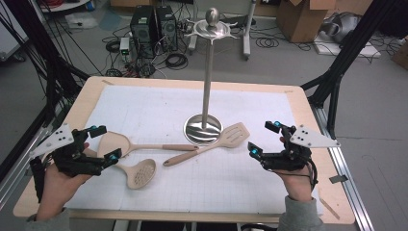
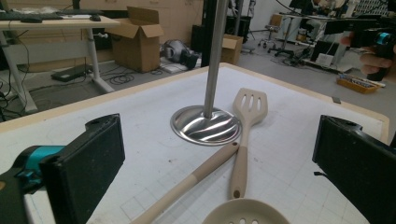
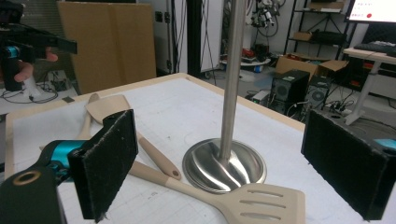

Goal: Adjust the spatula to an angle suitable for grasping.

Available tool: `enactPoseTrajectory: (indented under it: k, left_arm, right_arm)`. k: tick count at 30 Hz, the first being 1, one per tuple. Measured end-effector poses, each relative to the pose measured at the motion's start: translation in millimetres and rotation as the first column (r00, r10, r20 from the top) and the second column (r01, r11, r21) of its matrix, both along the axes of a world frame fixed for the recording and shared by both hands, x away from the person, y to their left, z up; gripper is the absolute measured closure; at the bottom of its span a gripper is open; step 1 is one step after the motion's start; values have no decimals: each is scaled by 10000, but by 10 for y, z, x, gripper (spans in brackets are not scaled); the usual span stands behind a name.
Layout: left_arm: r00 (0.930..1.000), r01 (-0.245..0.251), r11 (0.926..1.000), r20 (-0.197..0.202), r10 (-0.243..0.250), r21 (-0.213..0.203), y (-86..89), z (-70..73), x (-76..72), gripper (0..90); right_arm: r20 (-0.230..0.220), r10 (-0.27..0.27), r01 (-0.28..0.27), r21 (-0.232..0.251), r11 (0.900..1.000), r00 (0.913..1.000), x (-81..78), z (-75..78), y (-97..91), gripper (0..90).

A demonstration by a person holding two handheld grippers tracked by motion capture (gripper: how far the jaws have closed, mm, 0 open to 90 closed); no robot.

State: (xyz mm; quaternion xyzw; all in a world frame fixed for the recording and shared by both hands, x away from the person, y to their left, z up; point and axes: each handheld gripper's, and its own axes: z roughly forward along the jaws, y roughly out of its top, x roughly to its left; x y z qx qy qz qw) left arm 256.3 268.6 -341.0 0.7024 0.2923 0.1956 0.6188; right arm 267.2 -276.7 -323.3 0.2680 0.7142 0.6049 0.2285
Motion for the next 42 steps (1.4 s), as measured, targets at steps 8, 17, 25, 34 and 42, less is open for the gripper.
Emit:
enactPoseTrajectory:
  k: [8,17,25,34,42]
  left_arm:
    - [9999,-98,10000,-51,98,0,25,-17,5,27]
    - [9999,-76,9999,-117,77,69,4,-30,19,27]
    - [9996,-118,9999,-245,120,91,-12,-61,40,27]
    - [9996,-71,9997,-262,77,253,-53,-57,45,27]
    - [9991,22,9995,-415,-8,330,-82,-97,72,41]
  right_arm:
    - [67,48,-49,168,9998,10000,4,5,-15,97]
    - [45,43,-44,139,9999,10000,1,9,-10,97]
    - [41,82,-83,115,9999,10000,1,8,-2,97]
    - [2,102,-102,93,9999,9999,0,3,5,97]
    - [-71,207,-208,-28,9998,9998,17,-20,35,97]
